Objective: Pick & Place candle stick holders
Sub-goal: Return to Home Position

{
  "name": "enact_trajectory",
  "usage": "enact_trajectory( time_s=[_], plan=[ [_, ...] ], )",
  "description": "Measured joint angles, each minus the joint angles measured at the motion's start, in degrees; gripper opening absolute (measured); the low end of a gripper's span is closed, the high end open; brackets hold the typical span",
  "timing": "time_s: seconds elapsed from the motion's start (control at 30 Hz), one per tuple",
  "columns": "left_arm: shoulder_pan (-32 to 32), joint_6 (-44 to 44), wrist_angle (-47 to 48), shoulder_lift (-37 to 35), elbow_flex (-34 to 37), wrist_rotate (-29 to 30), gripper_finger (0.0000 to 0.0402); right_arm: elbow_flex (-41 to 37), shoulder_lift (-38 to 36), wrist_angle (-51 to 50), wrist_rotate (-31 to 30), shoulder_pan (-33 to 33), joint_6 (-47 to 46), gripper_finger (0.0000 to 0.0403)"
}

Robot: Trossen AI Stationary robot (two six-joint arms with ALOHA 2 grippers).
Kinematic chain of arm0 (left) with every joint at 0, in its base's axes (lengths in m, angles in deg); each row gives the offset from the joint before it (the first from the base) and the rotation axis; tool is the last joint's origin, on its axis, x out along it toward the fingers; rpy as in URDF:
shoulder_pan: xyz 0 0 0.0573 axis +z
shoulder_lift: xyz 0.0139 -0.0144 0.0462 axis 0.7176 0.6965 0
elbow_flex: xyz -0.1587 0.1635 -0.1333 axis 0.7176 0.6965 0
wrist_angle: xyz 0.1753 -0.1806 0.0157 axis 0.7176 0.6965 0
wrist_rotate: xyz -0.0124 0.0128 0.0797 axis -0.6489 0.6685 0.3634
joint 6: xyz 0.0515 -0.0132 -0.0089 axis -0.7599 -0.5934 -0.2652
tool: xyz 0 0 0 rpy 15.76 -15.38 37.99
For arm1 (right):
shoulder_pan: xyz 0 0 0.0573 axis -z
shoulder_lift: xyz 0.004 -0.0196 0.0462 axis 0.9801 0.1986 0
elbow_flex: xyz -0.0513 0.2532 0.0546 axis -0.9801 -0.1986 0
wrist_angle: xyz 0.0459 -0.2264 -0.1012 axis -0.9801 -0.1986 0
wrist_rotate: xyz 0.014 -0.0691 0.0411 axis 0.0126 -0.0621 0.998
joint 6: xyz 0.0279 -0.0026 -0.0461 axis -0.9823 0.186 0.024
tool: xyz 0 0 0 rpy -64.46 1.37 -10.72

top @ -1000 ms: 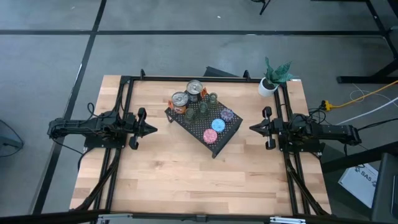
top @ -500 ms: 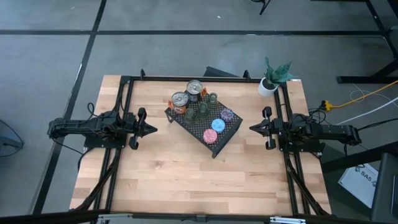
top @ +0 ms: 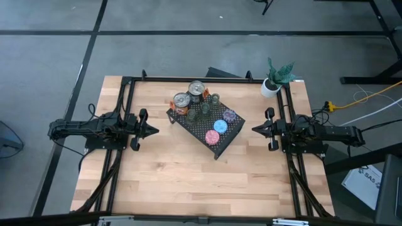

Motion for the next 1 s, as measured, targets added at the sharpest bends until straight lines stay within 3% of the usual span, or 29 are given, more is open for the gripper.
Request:
enact_trajectory(
  time_s=[1.0],
  plan=[
    [0.0, 0.0, 0.0, 0.0, 0.0, 0.0, 0.0013, 0.0, 0.0, 0.0, -0.2, 0.0, 0.0, 0.0016]
  ],
)
